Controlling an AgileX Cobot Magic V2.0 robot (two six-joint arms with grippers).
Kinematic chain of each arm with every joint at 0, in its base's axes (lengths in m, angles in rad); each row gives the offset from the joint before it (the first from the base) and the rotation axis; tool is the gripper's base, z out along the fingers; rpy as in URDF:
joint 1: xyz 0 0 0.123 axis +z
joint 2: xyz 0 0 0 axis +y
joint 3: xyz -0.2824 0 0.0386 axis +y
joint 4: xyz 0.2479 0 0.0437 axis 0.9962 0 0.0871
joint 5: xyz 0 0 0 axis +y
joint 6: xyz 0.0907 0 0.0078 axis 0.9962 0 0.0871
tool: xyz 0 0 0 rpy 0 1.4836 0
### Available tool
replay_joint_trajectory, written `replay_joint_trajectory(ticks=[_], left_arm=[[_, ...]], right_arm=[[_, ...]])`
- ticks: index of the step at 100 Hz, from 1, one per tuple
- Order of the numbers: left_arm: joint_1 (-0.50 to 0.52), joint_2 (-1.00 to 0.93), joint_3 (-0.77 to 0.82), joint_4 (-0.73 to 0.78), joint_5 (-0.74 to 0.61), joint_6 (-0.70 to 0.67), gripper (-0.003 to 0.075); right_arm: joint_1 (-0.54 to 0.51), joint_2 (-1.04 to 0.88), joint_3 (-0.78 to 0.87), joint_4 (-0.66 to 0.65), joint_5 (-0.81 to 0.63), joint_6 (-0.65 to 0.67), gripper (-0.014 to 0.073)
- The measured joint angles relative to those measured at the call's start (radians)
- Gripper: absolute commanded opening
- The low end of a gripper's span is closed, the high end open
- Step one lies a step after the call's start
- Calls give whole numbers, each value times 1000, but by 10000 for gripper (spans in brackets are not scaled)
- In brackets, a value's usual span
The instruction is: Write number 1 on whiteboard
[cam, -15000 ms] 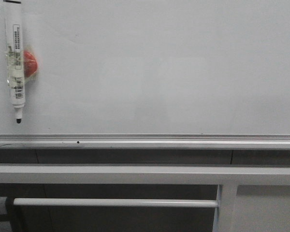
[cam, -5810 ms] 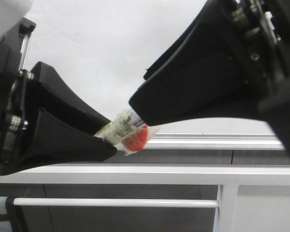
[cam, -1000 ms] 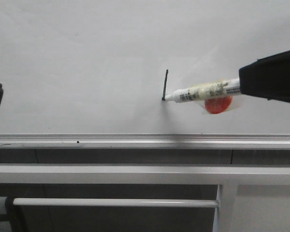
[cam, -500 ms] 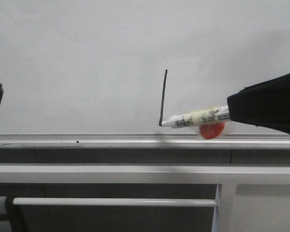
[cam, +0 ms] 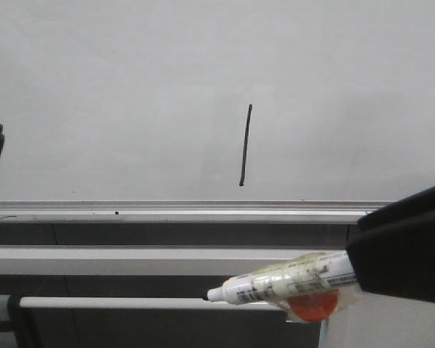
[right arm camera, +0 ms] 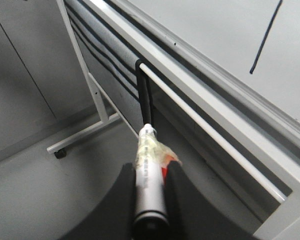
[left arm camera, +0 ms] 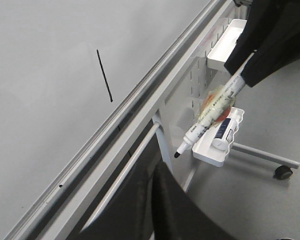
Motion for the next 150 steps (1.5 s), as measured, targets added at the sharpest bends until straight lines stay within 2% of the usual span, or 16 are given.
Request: replay_joint_trajectory(ticks=[11, 18, 42, 63, 78, 96, 150], left_arm=[[0, 0, 0, 38, 0, 0, 283], [0, 0, 0, 65, 0, 0, 348], [0, 12, 0, 198, -35, 0, 349], [0, 143, 0, 276, -102, 0, 349], [0, 236, 0, 291, -226, 0, 349], [0, 297, -7, 333, -284, 0, 348], [0, 437, -64, 357, -335, 0, 348]], right_arm=[[0, 0, -61, 0, 75, 0, -43], [0, 2, -107, 0, 121, -2, -43], [1, 94, -262, -3, 270, -2, -43], [1, 195, -347, -26, 288, -4, -43], [-6, 211, -368, -36, 292, -4, -43], [-66, 213, -380, -40, 322, -4, -43], [-72, 213, -424, -42, 359, -4, -43]])
